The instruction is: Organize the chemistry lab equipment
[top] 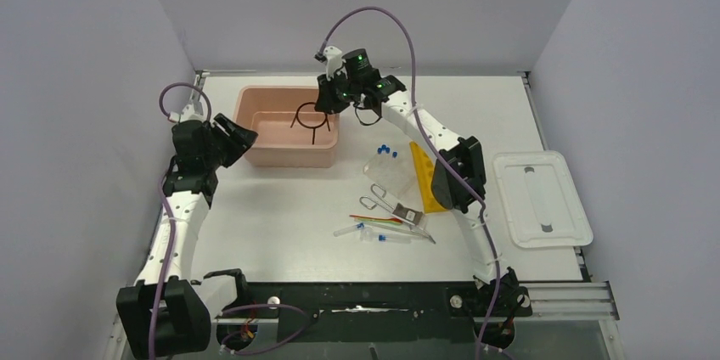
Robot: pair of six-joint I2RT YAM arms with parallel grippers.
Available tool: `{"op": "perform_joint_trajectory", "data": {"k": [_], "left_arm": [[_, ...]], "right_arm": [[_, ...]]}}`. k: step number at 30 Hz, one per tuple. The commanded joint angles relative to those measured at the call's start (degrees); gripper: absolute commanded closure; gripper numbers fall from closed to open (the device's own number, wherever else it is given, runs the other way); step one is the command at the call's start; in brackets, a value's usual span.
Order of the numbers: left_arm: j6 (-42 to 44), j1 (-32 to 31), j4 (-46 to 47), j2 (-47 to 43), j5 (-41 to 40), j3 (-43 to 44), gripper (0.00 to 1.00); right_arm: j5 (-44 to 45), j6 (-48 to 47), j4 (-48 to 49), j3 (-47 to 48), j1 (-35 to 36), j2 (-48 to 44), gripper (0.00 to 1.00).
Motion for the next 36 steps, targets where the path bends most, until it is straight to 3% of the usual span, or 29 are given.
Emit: {"op": "perform_joint_trajectory", "data": {"k": [1, 3, 6, 10, 17, 26, 32, 36], "left_arm": [[1.6, 0.1, 5.0, 2.2, 2.0, 0.7, 0.47], [1.6, -0.1, 5.3, 2.9, 2.5, 1.0, 0.47], [1.8, -0.5, 5.5, 3.3, 2.6, 1.4, 0.47], [2.2, -0.6, 4.7, 3.5, 2.7, 1.9, 0.47], [4.8, -0.7, 2.2, 1.5, 2.6, 3.9, 0.46], [10.0, -4.5, 6.4, -3.8, 4.0, 5.8, 0.44], [19.0, -20.3, 9.1, -6.3, 0.0, 4.6, 0.44], [22.6, -32.4, 6.8, -2.7, -1.8, 7.7, 0.41]], "right_arm": [[1.1, -1.4, 1.3, 3.5, 1.2, -1.2, 0.99], [1.1, -1.6, 1.9, 2.7, 1.4, -1.3, 0.89], [0.8, -1.5, 2.7, 2.4, 1.5, -1.4, 0.63], [1.0, -1.6, 3.6, 2.7, 1.4, -1.9, 0.44], [3.6, -2.8, 6.1, -0.5, 1.5, -8.0, 0.40], [10.6, -3.9, 17.2, -25.0, 2.7, -30.7, 0.38], [18.8, -4.8, 15.8, -40.6, 1.0, -45.6, 0.27], [21.3, 0.9, 17.1, -54.8, -2.8, -57.3, 0.25]]}}
